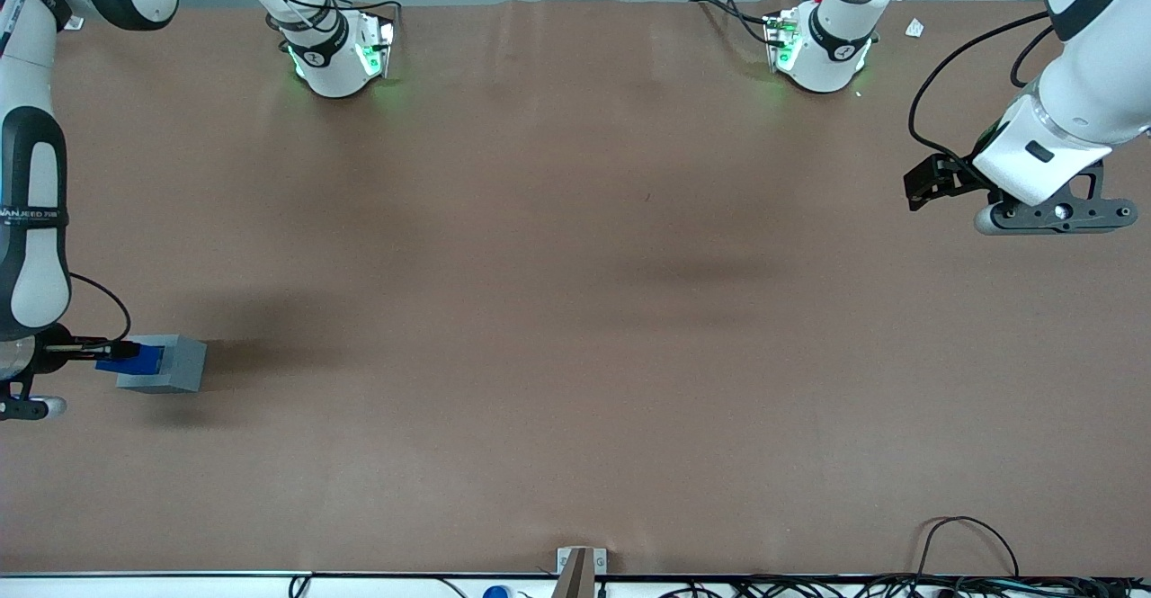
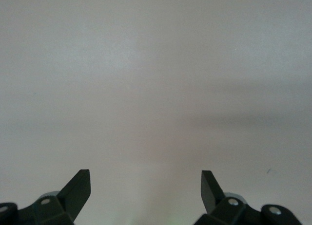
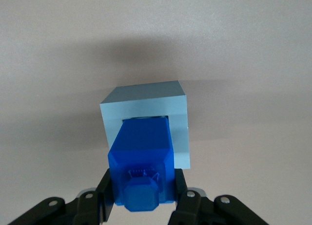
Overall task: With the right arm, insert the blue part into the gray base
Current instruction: 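Lower the blue block into the gray base's opening and press down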
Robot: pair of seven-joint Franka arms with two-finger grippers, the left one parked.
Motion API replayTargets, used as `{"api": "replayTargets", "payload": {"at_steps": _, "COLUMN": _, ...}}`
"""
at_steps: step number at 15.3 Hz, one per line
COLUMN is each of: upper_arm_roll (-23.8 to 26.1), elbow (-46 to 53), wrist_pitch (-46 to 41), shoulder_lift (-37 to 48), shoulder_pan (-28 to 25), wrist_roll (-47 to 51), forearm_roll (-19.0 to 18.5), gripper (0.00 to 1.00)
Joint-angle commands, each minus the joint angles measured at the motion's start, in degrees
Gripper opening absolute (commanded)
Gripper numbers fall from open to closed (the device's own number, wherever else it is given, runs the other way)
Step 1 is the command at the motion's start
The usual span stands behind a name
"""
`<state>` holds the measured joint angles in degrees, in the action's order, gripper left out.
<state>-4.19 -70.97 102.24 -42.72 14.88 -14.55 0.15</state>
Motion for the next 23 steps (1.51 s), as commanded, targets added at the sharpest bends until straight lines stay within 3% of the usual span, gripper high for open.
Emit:
{"api": "replayTargets", "payload": {"at_steps": 1, "upper_arm_roll": 0.9, "elbow": 1.1, "wrist_pitch": -0.2, "shoulder_lift": -0.5, "shoulder_pan": 0.9, "wrist_roll": -0.4, "forearm_roll": -0.7, "gripper": 0.04}}
{"api": "replayTargets", "payload": {"at_steps": 23, "upper_arm_roll": 0.9, "elbow": 0.3, "wrist_pitch": -0.1, "shoulder_lift": -1.4, "shoulder_pan": 0.2, "wrist_roll": -0.2, "forearm_roll": -2.4, "gripper": 0.05}}
